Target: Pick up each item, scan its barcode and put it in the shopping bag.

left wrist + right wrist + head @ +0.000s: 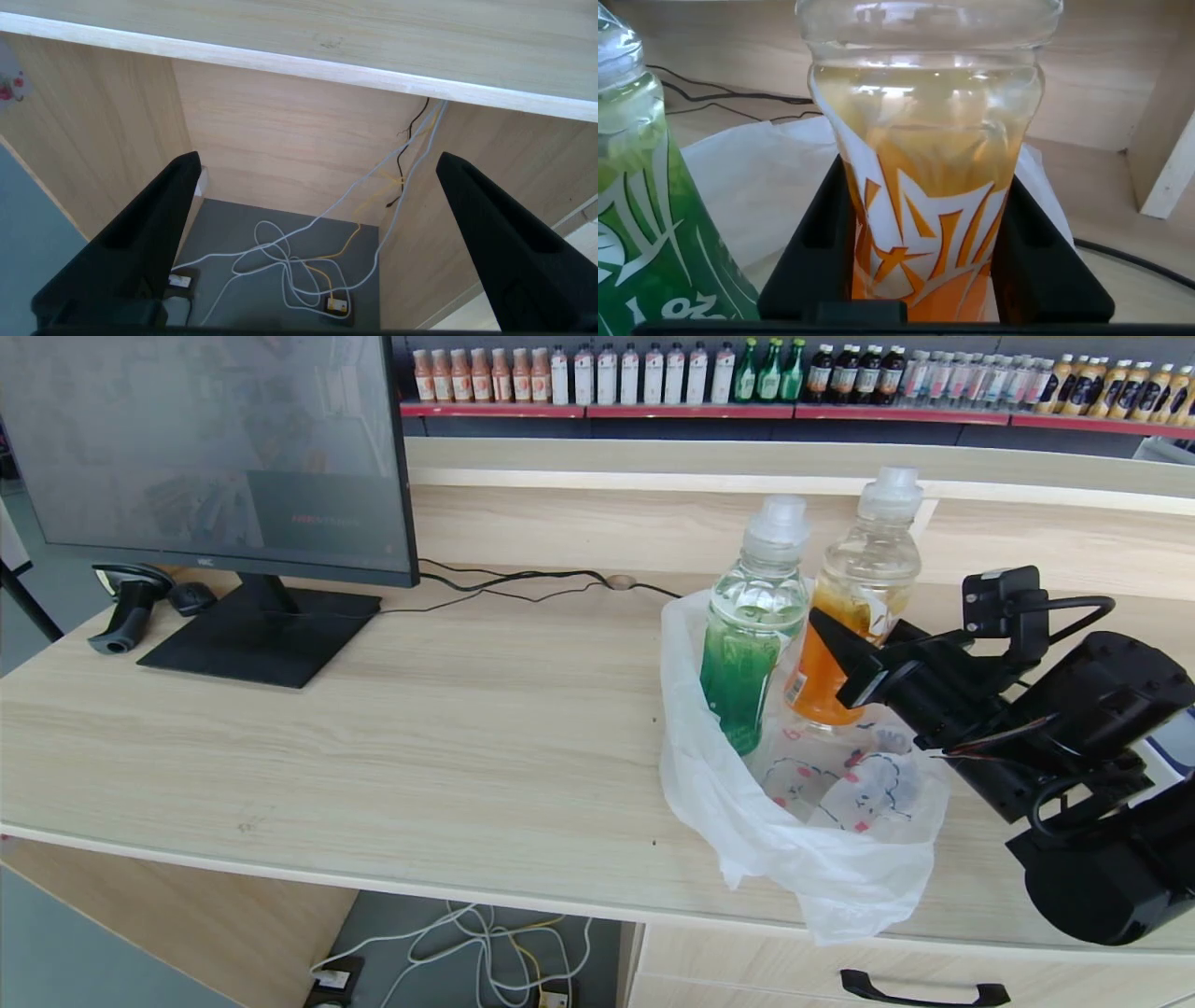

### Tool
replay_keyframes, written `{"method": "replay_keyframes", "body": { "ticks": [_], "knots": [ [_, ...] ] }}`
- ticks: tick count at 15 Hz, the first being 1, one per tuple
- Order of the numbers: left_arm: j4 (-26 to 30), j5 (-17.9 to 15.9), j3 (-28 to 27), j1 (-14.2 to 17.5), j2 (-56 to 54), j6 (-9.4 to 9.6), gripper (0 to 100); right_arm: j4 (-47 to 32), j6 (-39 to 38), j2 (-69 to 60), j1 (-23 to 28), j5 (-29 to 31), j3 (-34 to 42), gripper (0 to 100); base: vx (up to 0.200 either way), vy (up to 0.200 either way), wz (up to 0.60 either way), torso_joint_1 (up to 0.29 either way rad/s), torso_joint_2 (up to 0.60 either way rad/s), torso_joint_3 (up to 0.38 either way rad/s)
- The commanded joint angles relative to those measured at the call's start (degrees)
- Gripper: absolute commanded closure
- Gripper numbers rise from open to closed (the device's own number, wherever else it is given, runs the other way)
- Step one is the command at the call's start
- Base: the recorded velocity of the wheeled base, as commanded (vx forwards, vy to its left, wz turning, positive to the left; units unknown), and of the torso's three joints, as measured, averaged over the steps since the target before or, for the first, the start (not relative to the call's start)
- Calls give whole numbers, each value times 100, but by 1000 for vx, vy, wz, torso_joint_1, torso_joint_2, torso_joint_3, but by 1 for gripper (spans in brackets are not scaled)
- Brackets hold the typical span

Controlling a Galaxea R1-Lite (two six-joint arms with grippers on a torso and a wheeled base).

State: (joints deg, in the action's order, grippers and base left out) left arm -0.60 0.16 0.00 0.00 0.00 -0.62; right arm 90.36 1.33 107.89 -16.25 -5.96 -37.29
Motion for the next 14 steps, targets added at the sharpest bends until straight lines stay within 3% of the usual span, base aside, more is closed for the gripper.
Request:
{"method": "replay_keyframes", "body": {
  "ticks": [1, 14],
  "knots": [
    [-2, 2, 0, 0, 0, -8, 0, -36, -1, 22, -1, -2, 134, 100, 0, 0, 0, 0, 0, 0],
    [-2, 2, 0, 0, 0, 1, 0, -36, -63, -145, 8, -2, 468, 100, 0, 0, 0, 0, 0, 0]
  ]
}}
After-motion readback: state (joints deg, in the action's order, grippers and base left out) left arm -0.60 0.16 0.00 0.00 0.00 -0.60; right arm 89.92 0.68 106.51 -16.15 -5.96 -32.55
